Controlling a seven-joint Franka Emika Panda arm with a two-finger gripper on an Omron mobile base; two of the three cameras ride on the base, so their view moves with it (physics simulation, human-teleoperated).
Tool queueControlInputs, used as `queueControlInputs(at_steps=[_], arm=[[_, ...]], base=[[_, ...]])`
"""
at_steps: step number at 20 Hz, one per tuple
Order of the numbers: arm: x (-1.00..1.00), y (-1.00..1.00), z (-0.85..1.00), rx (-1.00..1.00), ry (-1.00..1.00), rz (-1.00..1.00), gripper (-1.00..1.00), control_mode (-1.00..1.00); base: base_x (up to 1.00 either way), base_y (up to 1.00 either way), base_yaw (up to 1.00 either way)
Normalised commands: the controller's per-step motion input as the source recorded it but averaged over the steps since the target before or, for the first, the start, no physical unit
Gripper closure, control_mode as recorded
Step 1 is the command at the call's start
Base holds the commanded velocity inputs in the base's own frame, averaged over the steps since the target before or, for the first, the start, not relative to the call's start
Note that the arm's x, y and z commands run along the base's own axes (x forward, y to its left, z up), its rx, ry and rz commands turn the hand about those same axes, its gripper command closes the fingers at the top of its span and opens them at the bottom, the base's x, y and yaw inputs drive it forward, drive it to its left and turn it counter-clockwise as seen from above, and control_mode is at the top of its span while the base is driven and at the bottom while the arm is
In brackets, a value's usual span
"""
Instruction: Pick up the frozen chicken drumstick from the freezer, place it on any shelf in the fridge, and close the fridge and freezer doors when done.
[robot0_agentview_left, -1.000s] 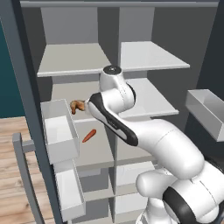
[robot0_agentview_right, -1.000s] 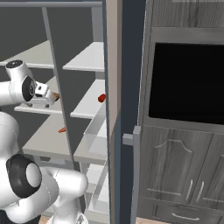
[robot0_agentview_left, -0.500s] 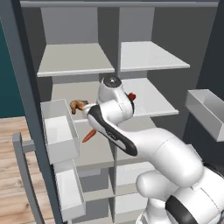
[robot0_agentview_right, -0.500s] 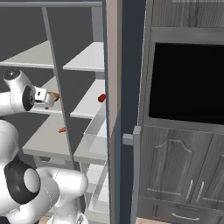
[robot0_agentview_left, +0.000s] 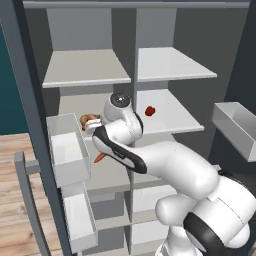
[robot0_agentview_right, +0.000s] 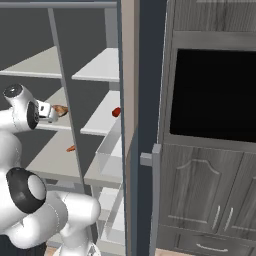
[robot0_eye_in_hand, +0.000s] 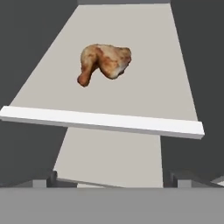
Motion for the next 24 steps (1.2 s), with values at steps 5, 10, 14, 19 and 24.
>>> queueControlInputs(at_steps=[5, 10, 14, 19, 24], arm=[[0.33, 0.32, 0.0, 0.03, 0.0, 0.0, -1.0, -1.0], [0.33, 0.19, -0.01, 0.03, 0.0, -0.02, -1.0, -1.0], [0.32, 0.13, -0.04, 0.0, 0.0, -0.04, -1.0, -1.0], [0.37, 0.08, -0.13, 0.0, 0.0, -0.04, -1.0, -1.0], [0.31, 0.0, -0.27, 0.0, 0.03, -0.01, -1.0, -1.0]], base=[[0.0, 0.0, 0.0], [0.0, 0.0, 0.0], [0.0, 0.0, 0.0], [0.0, 0.0, 0.0], [0.0, 0.0, 0.0]])
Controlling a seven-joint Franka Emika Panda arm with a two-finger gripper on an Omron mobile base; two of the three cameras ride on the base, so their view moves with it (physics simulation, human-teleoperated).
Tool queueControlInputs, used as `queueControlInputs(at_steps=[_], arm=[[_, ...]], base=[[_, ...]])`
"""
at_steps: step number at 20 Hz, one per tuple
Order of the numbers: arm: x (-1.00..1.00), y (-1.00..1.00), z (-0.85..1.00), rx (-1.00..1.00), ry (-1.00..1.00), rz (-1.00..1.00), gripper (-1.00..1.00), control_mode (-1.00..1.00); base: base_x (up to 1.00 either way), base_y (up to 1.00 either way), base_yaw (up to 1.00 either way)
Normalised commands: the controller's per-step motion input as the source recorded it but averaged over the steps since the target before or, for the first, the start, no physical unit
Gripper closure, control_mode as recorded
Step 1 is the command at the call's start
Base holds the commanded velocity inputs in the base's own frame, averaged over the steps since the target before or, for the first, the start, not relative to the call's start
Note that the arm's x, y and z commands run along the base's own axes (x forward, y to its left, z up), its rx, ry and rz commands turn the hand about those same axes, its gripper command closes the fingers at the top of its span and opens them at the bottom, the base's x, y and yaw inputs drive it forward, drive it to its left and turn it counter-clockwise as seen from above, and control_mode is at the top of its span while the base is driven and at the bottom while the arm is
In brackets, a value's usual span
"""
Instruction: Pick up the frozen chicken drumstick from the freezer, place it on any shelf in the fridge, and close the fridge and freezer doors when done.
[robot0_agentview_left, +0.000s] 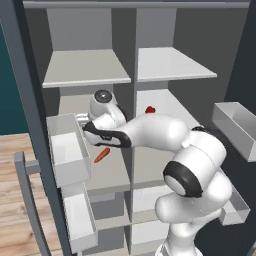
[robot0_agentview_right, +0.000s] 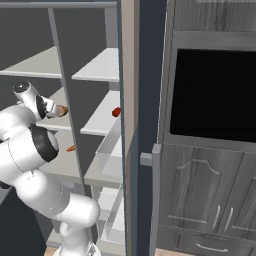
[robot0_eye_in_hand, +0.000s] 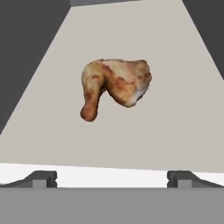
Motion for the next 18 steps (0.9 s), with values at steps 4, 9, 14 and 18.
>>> queueControlInputs(at_steps=[4, 9, 14, 18], arm=[[0.36, 0.07, -0.25, 0.0, 0.02, -0.04, -1.0, -1.0], [0.35, 0.21, -0.21, 0.0, 0.02, -0.07, -1.0, -1.0], [0.32, 0.26, -0.05, 0.0, 0.06, -0.09, -1.0, -1.0], [0.33, 0.21, -0.12, 0.0, 0.06, -0.09, -1.0, -1.0]], base=[[0.0, 0.0, 0.0], [0.0, 0.0, 0.0], [0.0, 0.0, 0.0], [0.0, 0.0, 0.0]])
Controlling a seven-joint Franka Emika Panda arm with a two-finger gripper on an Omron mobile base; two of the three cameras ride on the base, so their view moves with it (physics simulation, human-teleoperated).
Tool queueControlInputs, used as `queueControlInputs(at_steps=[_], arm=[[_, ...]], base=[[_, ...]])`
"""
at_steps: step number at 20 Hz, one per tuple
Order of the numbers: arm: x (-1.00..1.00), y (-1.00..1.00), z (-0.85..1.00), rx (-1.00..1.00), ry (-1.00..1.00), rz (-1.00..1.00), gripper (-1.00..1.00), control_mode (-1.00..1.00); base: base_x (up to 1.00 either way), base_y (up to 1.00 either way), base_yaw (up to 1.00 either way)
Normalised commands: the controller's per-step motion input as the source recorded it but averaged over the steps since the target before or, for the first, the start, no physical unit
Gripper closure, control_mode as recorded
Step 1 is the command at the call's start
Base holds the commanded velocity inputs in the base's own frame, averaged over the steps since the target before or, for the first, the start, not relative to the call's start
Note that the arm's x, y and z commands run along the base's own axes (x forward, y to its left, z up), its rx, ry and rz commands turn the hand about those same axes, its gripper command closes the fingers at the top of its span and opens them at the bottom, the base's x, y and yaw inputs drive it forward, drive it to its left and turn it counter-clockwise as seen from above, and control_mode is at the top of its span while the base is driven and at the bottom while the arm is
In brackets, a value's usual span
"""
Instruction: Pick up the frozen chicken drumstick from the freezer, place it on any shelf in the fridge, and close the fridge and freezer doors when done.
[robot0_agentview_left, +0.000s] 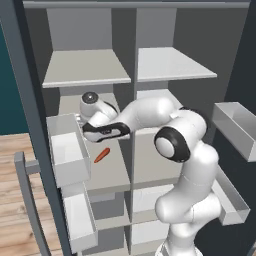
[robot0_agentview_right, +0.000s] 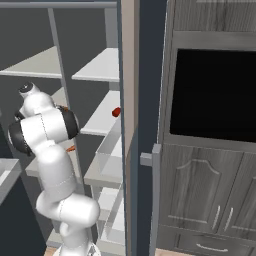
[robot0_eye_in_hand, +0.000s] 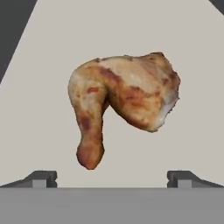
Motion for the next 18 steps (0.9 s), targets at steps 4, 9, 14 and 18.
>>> queueControlInputs(at_steps=[4, 9, 14, 18], arm=[[0.36, 0.16, -0.2, 0.0, 0.06, -0.08, -1.0, -1.0], [0.32, 0.14, -0.26, 0.0, 0.04, -0.06, -1.0, -1.0], [0.38, 0.0, -0.27, 0.01, 0.0, -0.03, -1.0, -1.0], [0.12, 0.0, -0.45, 0.0, 0.0, 0.0, 1.0, -1.0]], base=[[0.0, 0.0, 0.0], [0.0, 0.0, 0.0], [0.0, 0.0, 0.0], [0.0, 0.0, 0.0]])
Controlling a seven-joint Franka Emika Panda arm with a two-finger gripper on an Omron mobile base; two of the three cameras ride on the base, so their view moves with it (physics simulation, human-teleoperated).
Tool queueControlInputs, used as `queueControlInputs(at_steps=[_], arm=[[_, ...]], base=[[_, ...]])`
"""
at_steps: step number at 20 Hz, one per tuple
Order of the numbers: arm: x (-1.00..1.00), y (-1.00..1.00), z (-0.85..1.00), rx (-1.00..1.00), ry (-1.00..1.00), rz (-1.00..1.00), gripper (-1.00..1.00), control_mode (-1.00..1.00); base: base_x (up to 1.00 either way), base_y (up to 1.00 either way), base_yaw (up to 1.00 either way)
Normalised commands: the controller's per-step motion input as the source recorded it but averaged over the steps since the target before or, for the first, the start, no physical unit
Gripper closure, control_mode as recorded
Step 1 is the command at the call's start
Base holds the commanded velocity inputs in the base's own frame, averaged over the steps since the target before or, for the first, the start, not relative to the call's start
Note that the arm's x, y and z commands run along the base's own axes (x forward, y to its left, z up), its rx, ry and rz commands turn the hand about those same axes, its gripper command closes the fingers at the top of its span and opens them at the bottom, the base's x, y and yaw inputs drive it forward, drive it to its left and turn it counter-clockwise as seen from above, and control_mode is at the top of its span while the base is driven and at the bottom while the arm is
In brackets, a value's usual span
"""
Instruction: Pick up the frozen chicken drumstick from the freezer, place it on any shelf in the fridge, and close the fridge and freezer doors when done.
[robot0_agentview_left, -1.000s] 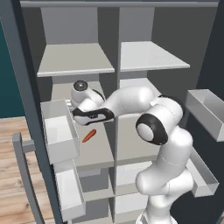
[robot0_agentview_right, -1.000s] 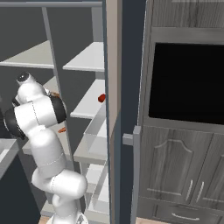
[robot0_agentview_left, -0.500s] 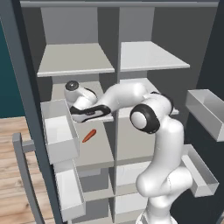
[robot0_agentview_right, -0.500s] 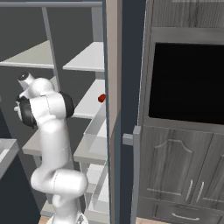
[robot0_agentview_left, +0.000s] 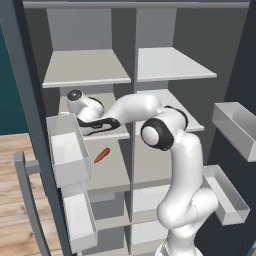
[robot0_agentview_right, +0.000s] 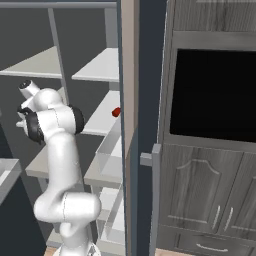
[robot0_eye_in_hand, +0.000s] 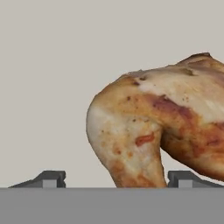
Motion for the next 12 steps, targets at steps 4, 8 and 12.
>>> queueControlInputs(at_steps=[4, 8, 12], arm=[[0.0, 0.0, -0.42, 0.0, 0.0, 0.0, 1.0, -1.0], [-0.05, -0.02, -0.29, 0.08, -0.03, 0.0, 1.0, -1.0], [-0.31, -0.12, -0.16, 0.16, -0.13, 0.0, 1.0, -1.0]], base=[[0.0, 0.0, 0.0], [0.0, 0.0, 0.0], [0.0, 0.0, 0.0]])
